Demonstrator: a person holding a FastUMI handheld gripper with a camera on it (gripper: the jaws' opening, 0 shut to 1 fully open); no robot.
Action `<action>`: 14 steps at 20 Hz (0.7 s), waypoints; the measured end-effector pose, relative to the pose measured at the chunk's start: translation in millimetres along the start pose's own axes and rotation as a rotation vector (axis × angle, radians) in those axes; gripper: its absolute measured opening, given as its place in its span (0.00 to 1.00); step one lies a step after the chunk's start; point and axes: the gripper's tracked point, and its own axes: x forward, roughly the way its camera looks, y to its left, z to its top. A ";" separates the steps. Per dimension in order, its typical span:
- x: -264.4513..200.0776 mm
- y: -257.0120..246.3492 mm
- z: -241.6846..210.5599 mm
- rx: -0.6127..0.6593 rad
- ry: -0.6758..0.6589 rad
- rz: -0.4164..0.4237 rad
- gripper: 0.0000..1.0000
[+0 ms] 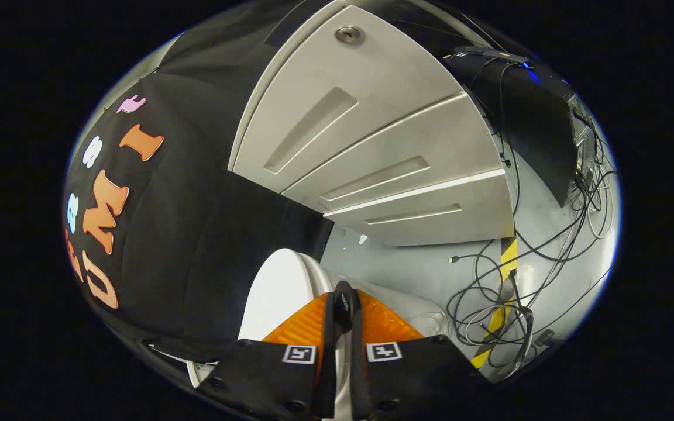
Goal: Open the toilet lid.
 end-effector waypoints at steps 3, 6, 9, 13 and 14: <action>-5.2 27.6 18.6 -0.061 -0.084 0.013 0.17; -18.3 60.1 33.2 -0.236 -0.139 0.026 0.17; -34.3 90.2 34.9 -0.391 -0.163 0.035 0.17; -71.8 144.4 35.9 -0.313 -0.180 0.094 0.17; -74.3 151.1 34.4 -0.298 -0.181 0.093 0.13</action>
